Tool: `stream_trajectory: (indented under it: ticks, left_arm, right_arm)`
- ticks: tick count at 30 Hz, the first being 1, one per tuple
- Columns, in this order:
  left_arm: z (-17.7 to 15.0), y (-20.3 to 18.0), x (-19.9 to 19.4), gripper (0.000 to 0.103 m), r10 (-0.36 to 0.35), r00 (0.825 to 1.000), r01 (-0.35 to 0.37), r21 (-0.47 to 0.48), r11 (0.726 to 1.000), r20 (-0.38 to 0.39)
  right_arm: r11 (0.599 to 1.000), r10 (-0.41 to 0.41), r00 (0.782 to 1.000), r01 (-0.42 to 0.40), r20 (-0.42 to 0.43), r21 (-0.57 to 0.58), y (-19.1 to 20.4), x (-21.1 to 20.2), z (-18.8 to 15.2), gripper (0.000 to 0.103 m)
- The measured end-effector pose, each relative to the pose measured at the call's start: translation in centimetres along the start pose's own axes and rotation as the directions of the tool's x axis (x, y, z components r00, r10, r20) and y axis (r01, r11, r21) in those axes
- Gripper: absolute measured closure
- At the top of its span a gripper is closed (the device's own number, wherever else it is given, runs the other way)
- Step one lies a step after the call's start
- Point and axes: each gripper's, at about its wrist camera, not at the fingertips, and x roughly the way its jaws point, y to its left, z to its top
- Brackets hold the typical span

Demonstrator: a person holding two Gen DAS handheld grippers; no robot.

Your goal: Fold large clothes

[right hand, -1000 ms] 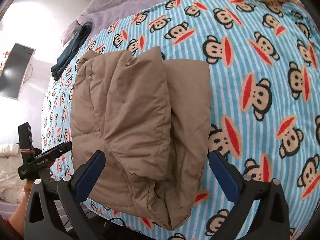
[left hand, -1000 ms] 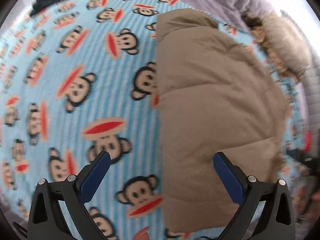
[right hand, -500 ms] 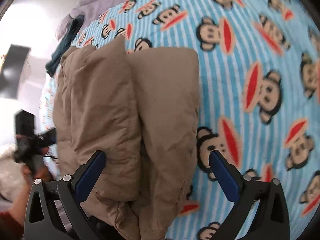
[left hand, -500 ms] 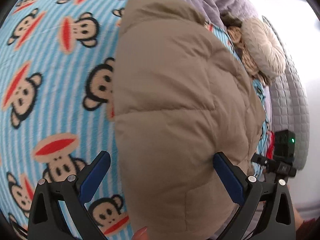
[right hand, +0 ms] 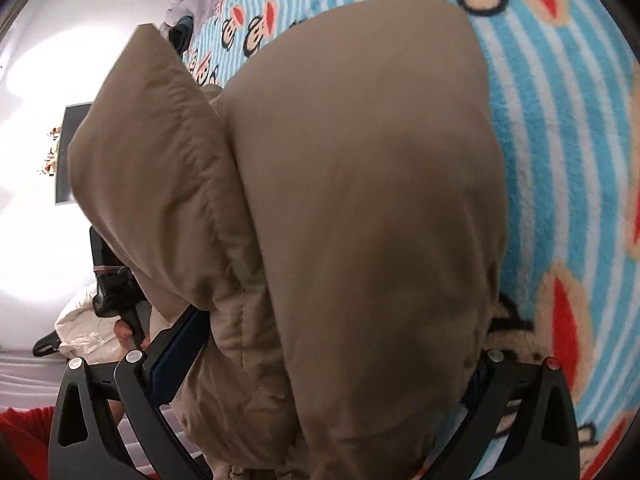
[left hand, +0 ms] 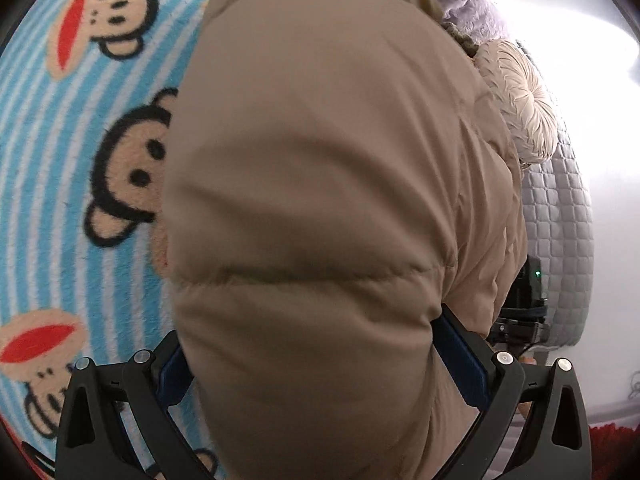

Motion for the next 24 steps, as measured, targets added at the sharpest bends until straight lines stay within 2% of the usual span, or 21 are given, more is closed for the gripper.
stream_trajectory:
  ticks: [3, 7, 9, 12, 16, 20, 24]
  left_arm:
    - [-0.1, -0.1, 0.9, 0.000, -0.017, 1.000, 0.016, -0.032, 0.999, -0.020]
    - [-0.6, -2.3, 0.7, 0.002, 0.029, 0.999, -0.029, 0.014, 0.999, -0.012]
    - [-0.8, -3.6, 0.0, 0.008, 0.040, 0.999, -0.040, 0.048, 0.998, -0.003]
    - [-0.9, -5.4, -1.5, 0.011, 0.020, 1.000, -0.021, 0.073, 0.997, 0.012]
    - [-0.7, -7.2, -3.3, 0.011, 0.010, 1.000, -0.013, 0.124, 0.992, 0.026]
    - [0.4, -8.6, -5.0, 0.011, 0.001, 0.999, -0.008, 0.164, 0.986, 0.043]
    - [2.2, -7.4, -7.4, 0.011, 0.007, 0.998, -0.018, 0.173, 0.985, 0.064]
  right_arm:
    - [1.000, 0.007, 1.000, -0.007, -0.005, 0.021, -0.2, 0.6, 0.3, 0.000]
    - [0.999, -0.002, 1.000, 0.002, -0.001, 0.033, 0.7, 1.2, 0.2, 0.000]
    - [0.999, 0.025, 1.000, -0.025, 0.002, 0.023, 1.5, 1.0, -0.2, 0.004]
    - [0.997, 0.070, 0.997, -0.071, 0.016, 0.024, 2.4, 0.5, -0.6, 0.015]
    - [0.991, 0.134, 0.990, -0.134, 0.036, 0.001, 4.3, 0.2, -1.3, 0.015]
    - [0.986, 0.164, 0.985, -0.162, 0.047, -0.037, 7.0, 1.2, -1.3, 0.015]
    - [0.983, 0.173, 0.983, -0.169, 0.057, -0.064, 9.1, 3.2, -0.6, 0.015]
